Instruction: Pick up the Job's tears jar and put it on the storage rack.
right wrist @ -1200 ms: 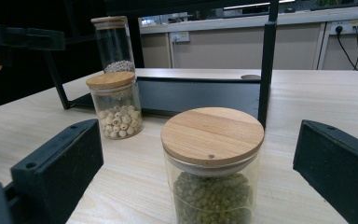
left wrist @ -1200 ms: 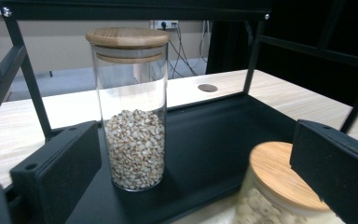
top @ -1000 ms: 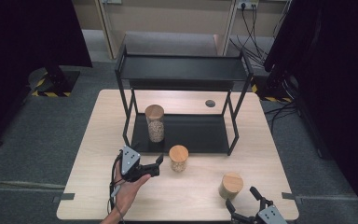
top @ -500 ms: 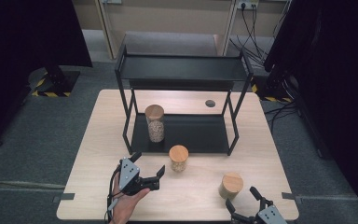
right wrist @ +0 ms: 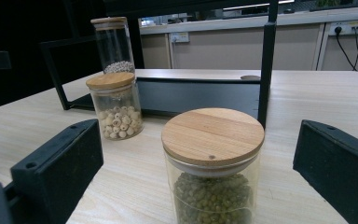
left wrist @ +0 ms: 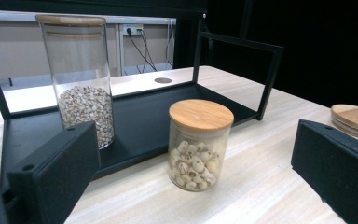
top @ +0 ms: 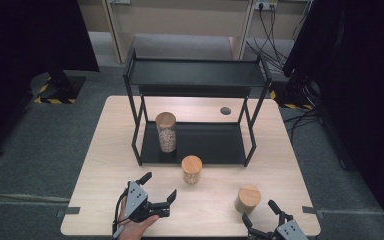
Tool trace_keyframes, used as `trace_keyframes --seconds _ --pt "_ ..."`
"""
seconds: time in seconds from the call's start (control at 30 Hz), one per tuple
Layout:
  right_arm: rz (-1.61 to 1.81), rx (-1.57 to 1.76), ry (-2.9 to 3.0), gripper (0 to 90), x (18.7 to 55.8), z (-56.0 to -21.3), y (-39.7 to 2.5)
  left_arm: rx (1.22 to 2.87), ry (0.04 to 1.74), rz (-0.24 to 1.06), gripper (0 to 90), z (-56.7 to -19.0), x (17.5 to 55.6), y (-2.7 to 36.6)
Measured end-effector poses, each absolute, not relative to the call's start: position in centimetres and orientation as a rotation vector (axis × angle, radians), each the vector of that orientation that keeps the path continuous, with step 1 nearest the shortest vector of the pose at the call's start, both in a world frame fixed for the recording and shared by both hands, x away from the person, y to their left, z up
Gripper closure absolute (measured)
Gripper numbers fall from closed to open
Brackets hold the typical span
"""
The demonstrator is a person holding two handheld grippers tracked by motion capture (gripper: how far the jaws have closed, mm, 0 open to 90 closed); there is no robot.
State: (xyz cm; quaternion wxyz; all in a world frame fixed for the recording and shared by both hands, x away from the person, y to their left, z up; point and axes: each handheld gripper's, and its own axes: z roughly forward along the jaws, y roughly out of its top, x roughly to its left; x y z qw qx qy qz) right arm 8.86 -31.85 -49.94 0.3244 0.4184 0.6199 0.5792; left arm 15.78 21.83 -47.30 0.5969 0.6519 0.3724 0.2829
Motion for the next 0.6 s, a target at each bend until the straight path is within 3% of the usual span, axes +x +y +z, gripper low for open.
trace_keyframes --seconds 0.6 --pt "1.525 1.091 1.621 1.7 8.7 -50.0 -31.9 1.514 0.809 0.681 0.6 -48.9 13.5 22.1"
